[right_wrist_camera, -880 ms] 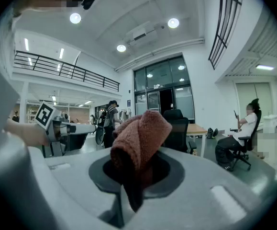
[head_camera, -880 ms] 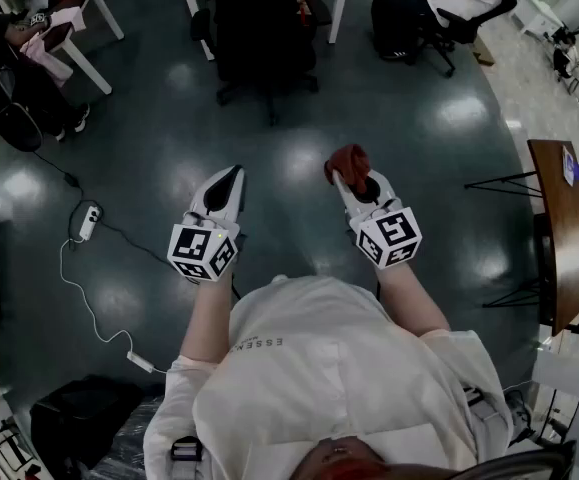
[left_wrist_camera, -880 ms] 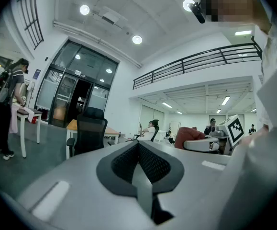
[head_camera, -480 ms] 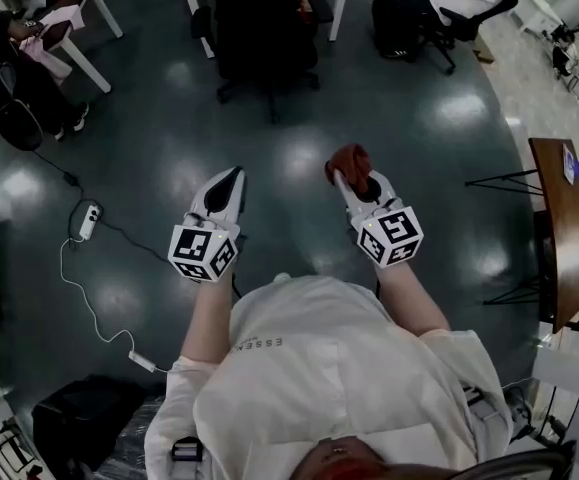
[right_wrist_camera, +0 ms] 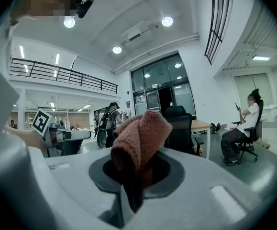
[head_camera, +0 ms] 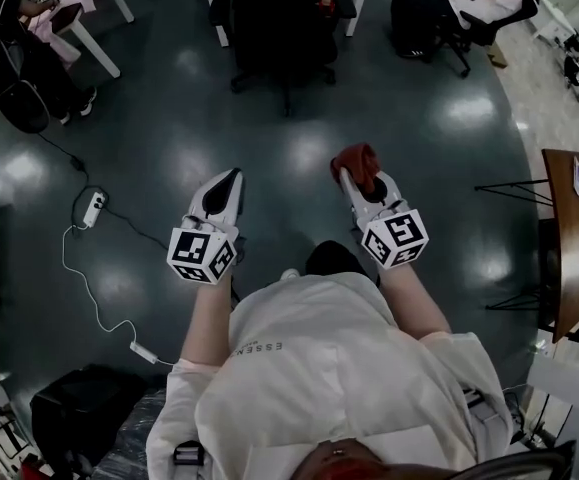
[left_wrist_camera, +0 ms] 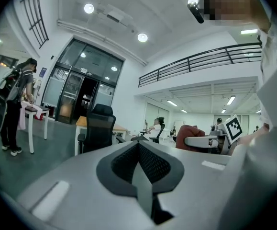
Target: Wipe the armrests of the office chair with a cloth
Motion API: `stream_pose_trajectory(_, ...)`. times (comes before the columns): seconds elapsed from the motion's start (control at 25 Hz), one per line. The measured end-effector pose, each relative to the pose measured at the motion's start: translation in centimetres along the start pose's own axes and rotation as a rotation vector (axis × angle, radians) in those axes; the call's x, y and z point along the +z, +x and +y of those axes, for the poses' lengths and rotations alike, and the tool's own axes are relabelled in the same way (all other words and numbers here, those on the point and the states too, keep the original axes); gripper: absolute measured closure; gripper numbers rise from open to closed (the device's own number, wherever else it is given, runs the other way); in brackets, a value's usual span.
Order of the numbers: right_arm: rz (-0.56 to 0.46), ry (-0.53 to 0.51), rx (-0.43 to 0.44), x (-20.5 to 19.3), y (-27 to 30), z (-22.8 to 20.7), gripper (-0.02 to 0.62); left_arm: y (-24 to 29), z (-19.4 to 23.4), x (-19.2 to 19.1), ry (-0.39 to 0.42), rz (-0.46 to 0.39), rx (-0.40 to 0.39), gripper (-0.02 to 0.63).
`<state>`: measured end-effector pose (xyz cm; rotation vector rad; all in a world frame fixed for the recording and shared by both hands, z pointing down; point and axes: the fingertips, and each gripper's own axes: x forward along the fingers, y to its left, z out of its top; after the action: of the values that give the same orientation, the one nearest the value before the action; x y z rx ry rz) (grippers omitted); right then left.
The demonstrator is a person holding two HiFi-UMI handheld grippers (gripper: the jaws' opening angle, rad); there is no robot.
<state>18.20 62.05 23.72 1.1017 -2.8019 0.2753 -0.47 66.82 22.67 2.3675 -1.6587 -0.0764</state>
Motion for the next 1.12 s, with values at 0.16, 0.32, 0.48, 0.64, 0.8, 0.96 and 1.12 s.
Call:
stream_pose_trajectory(0.16,0.039,0.007,0.03,-1.1,3.3,-0.3,0.548,0.7,2.8,-0.4,-0.022,0.004,0.037,0.589)
stream_pose_trajectory(0.32,0.061,-0.083,0.053,-1.4,8.0,-1.7,0.548,3.1,6.1,-0.7,-0.03,0.015,0.068,0.589)
stream_pose_trajectory(0.48,0.052,-0.139,0.079,-1.6,12.6,-3.4,0.548,5.8,9.0,-1.3,-0.025,0.02,0.091,0.589)
stream_pose_trajectory(0.64,0.047,-0.132,0.105,-0.9,17.7,-6.0,0.548,9.4,12.4,-0.7,-0.018,0.006,0.119,0.589)
stream_pose_trajectory(0.8,0.059,-0.137,0.142,0.3,24.1,-9.4,0.548,14.6,16.4,0.8,-0.02,-0.005,0.15,0.589)
stream_pose_trajectory(0.96,0.089,-0.114,0.151,1.2,30.2,-12.8,0.548,19.5,20.1,2.2,-0.04,-0.001,0.168,0.589)
stream_pose_trajectory(1.12,0.103,-0.105,0.16,2.0,35.8,-14.8,0.548,23.9,24.4,3.5,-0.041,0.005,0.173,0.589)
